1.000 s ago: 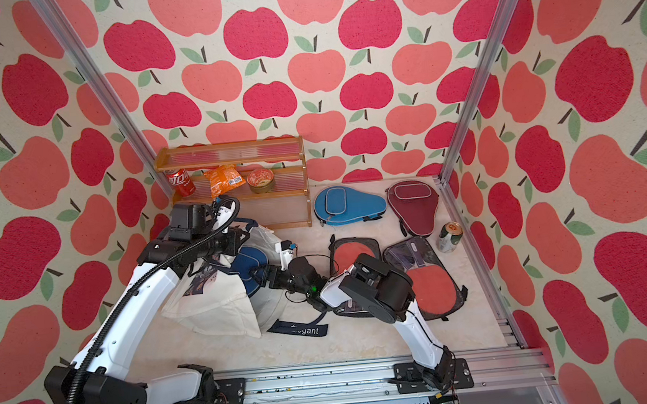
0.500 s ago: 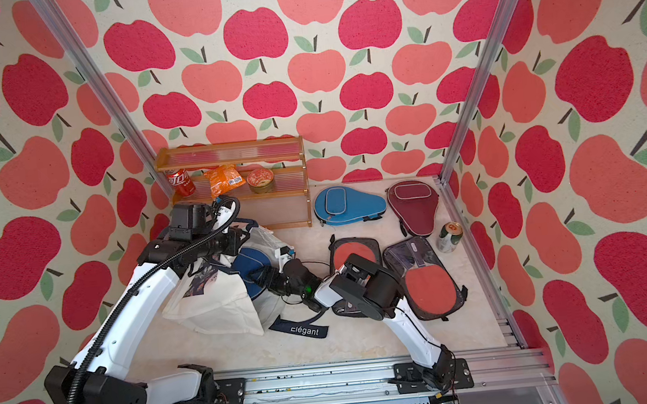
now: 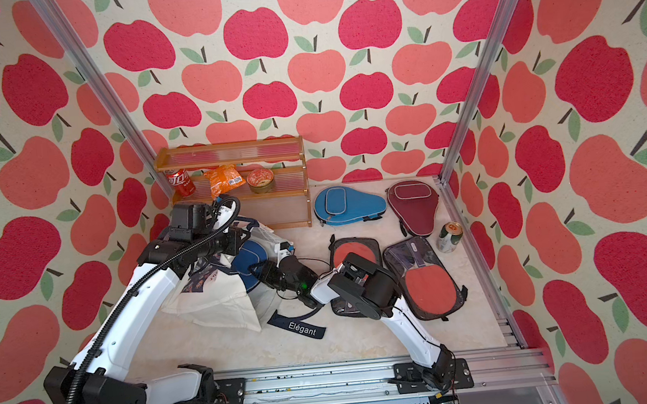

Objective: Remove the ping pong set from the canvas bag
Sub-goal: Pick up the ping pong set from the canvas bag.

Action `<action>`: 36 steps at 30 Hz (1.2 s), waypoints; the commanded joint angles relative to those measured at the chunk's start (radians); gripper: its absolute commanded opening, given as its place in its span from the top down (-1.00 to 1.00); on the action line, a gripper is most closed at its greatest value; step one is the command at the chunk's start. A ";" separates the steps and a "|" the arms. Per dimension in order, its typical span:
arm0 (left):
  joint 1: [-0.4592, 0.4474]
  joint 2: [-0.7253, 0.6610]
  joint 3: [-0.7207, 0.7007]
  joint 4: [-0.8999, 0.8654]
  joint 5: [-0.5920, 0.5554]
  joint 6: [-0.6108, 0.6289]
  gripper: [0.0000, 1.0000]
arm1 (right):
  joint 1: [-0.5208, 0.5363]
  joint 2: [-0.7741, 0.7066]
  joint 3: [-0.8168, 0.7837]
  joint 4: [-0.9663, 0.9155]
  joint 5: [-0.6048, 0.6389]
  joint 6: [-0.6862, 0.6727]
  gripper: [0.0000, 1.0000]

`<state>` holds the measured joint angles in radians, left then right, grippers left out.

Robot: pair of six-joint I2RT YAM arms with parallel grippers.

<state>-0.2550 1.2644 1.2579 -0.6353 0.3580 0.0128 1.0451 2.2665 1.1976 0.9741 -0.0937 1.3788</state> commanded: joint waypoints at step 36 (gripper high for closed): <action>0.220 -0.062 -0.018 0.125 0.327 -0.155 1.00 | 0.098 -0.566 -0.112 -0.485 0.251 -0.558 0.50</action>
<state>-0.0490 1.2301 1.2480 -0.5640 0.6300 -0.1226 1.1324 1.7832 1.0775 0.4805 0.1062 0.9054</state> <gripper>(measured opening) 0.047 0.291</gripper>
